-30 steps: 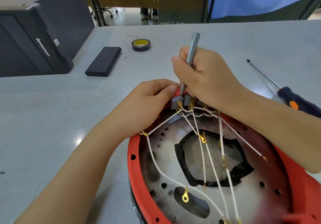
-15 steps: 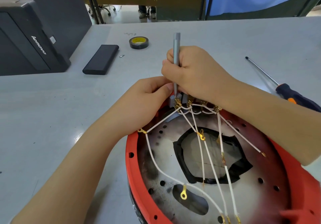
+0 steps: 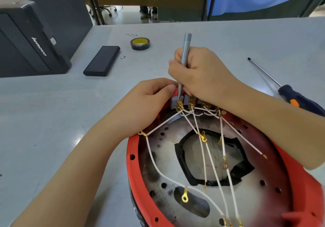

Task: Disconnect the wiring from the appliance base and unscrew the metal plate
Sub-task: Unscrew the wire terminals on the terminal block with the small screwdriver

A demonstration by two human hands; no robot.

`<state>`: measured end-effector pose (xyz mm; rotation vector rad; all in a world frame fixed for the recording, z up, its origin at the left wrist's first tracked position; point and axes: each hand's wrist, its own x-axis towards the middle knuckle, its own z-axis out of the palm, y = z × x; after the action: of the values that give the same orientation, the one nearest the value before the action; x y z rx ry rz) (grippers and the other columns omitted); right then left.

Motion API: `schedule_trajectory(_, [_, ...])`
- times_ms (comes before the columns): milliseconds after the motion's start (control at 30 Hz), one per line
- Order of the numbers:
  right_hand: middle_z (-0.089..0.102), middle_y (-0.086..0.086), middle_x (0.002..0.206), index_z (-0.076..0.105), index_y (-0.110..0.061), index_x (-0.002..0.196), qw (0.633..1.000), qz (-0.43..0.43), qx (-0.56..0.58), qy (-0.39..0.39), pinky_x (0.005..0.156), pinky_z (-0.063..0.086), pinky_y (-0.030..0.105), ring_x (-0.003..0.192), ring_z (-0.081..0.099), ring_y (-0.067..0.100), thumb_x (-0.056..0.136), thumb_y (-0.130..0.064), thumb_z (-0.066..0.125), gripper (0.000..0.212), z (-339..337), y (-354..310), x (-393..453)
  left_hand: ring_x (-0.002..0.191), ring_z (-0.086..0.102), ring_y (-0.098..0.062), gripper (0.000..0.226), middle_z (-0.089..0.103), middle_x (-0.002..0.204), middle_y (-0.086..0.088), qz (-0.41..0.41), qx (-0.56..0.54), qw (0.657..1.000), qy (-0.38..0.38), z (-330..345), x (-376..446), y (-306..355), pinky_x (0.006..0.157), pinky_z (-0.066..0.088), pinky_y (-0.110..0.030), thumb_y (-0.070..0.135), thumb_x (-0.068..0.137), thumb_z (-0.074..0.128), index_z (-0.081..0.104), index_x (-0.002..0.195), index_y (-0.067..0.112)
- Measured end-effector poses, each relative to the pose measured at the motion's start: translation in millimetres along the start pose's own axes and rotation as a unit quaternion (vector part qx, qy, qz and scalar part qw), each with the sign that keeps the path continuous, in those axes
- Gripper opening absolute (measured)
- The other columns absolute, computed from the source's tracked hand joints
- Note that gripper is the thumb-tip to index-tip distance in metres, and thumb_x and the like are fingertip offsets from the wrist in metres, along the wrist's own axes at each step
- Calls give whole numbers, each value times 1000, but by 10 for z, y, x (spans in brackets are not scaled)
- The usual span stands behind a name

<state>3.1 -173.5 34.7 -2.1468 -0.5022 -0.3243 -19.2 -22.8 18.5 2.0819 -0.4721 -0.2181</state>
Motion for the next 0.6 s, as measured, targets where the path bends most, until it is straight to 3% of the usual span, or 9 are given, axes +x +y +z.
schedule_trajectory(300, [32, -6, 41, 35, -15, 56, 1000, 8, -5, -7, 44, 33, 22, 40, 39, 8, 90, -16, 53, 39, 35, 15, 32, 100, 61, -32, 27, 65, 109, -16, 5, 2, 1000, -5, -2, -11, 20, 83, 49, -39, 33, 99, 40, 64, 99, 46])
schedule_trajectory(400, [31, -7, 40, 32, -16, 52, 1000, 18, -5, -13, 42, 31, 21, 40, 37, 9, 88, -15, 53, 41, 34, 15, 52, 99, 60, -32, 27, 64, 110, -18, 1, -6, 1000, -2, -1, -5, 19, 67, 49, -24, 33, 99, 40, 64, 98, 45])
schedule_trajectory(467, [32, -8, 39, 31, -16, 52, 1000, 23, 5, -18, 41, 30, 20, 39, 35, 8, 87, -14, 52, 41, 32, 15, 54, 99, 59, -33, 26, 64, 110, -18, 0, -7, 1000, 0, -1, -2, 17, 64, 42, -18, 34, 99, 40, 64, 98, 44])
schedule_trajectory(600, [31, -7, 43, 34, -15, 53, 1000, 16, 5, -25, 43, 33, 20, 41, 37, 8, 87, -14, 52, 39, 21, 4, 39, 99, 60, -34, 27, 65, 109, -18, 4, -6, 1000, -2, 6, -3, 5, 79, 49, -37, 33, 99, 41, 66, 99, 42])
